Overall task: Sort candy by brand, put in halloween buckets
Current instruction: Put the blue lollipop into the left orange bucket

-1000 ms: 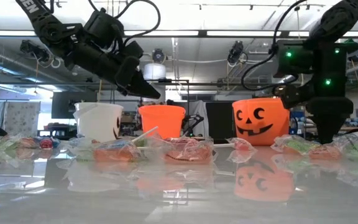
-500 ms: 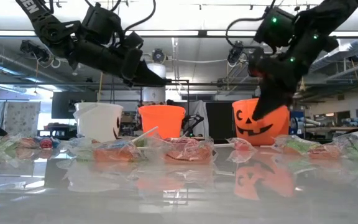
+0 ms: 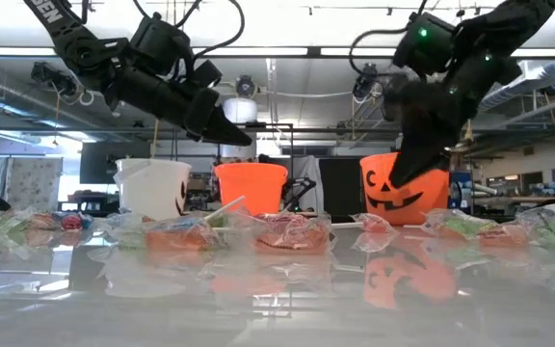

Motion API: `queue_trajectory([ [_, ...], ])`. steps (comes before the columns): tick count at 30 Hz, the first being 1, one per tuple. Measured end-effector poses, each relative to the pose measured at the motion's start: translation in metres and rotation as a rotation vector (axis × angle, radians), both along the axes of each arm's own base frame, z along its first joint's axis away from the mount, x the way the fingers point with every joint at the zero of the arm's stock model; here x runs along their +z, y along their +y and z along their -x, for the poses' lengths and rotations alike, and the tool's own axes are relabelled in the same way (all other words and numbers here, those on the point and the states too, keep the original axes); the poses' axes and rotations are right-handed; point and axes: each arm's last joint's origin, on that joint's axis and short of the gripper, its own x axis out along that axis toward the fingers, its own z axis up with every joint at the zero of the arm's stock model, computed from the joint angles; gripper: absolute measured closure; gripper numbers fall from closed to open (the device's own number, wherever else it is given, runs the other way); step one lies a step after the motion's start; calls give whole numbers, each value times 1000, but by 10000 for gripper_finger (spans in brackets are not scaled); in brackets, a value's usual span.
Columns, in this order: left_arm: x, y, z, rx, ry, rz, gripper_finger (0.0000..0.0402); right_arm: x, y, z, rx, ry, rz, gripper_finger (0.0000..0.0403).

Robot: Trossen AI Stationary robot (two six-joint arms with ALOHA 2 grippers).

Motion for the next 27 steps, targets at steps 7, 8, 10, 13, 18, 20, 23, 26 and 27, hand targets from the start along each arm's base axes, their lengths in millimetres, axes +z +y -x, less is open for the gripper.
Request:
queue_trajectory([
  [7,-7,-5,1,-6,27,158,254,12,-8,-11,-146,-152,135,306],
  [8,-9,-7,1,-9,46,177,254,11,-10,-9,-186,-135,114,308],
  [10,-12,-11,2,-11,78,199,254,8,-10,-5,-222,-85,83,309],
  [13,-14,-17,1,-5,99,194,254,0,-9,2,-213,27,99,309],
  [18,-14,-29,-3,-23,107,177,254,-6,-7,13,-174,162,59,301],
  [20,-14,-33,-4,-17,107,163,254,-6,-4,15,-178,213,23,293],
  [23,-17,-35,-7,-4,102,148,254,-8,1,20,-195,278,7,279],
  [26,-21,-34,-11,-6,90,145,254,-10,3,21,-212,308,17,261],
  [27,-23,-34,-13,-6,85,144,254,-11,3,20,-217,306,20,256],
])
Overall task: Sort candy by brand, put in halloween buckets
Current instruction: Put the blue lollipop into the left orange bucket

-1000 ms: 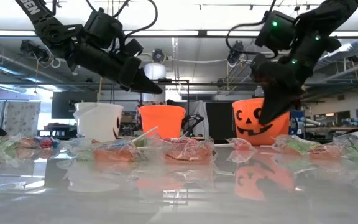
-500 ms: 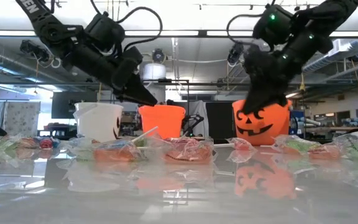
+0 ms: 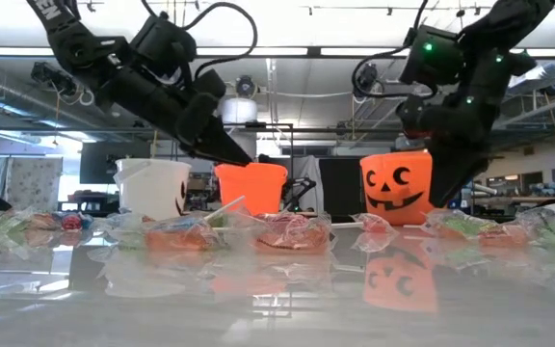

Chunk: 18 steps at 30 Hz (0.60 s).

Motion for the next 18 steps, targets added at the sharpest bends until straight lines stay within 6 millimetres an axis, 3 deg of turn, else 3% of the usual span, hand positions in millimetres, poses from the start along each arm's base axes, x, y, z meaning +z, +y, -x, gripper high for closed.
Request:
queue_trajectory([
  [9,-17,1,-8,-7,15,19,254,-25,-12,-18,-77,12,67,256],
  [14,-17,1,-7,-2,18,32,254,-37,-9,-26,-46,26,8,258],
  [18,-18,1,-7,-6,29,28,254,-41,-5,-24,-77,86,66,270],
])
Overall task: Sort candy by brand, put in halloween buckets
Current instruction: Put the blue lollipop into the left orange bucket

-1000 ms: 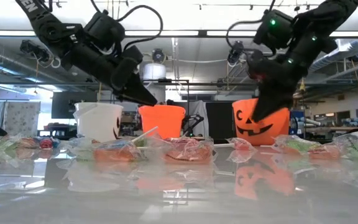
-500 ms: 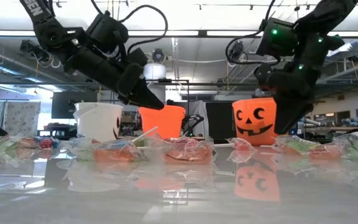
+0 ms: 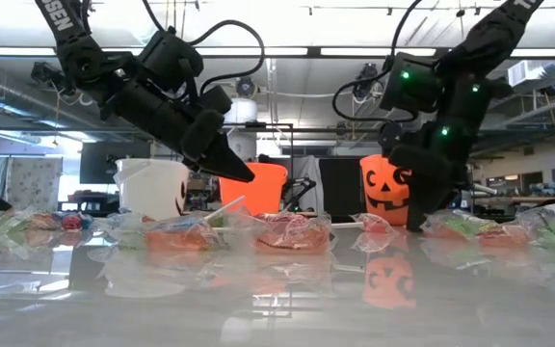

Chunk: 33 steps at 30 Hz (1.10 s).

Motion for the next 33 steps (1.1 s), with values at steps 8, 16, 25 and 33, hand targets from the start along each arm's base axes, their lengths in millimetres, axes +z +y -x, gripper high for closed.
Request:
queue_trajectory([
  [8,-1,0,1,-7,15,-11,254,7,-1,1,62,-37,66,388],
  [16,-2,-4,0,-11,16,13,254,82,-23,-34,170,-432,165,398],
  [25,-1,-6,-1,-16,10,15,254,124,-80,-87,263,-601,332,400],
  [33,14,-8,7,-41,2,28,254,112,-142,-145,243,-650,371,400],
])
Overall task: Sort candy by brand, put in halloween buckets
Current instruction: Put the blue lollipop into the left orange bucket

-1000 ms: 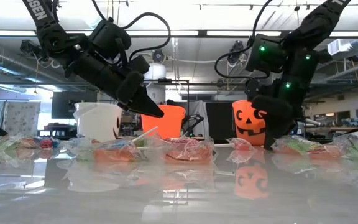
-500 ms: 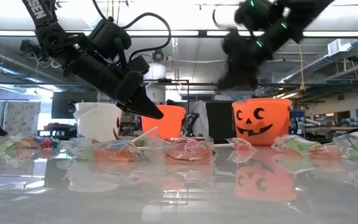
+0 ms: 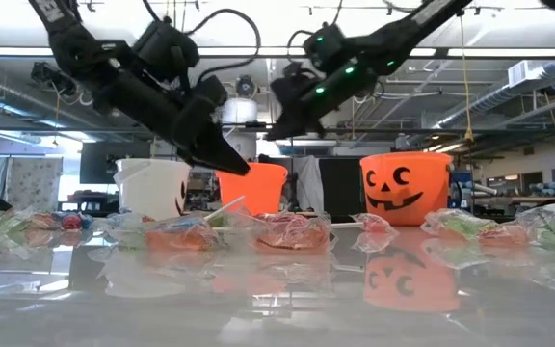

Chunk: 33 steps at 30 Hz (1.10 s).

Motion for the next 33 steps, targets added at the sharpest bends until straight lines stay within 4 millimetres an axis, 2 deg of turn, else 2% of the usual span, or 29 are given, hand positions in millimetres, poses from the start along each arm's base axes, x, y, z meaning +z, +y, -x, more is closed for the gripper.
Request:
queue_trajectory([
  [7,18,-1,18,68,55,-35,254,0,-34,-42,-19,-59,40,393],
  [13,17,0,31,167,175,-86,254,-12,-50,-55,-47,-56,28,351],
  [17,16,4,43,249,255,-80,254,-9,-52,-50,-57,-40,15,307],
  [23,14,12,64,411,360,13,254,24,-50,-28,-84,18,18,256],
  [27,9,11,76,433,461,87,254,41,-38,-17,-41,60,-14,246],
  [33,5,9,85,433,547,177,254,40,-11,-15,43,97,-35,247],
])
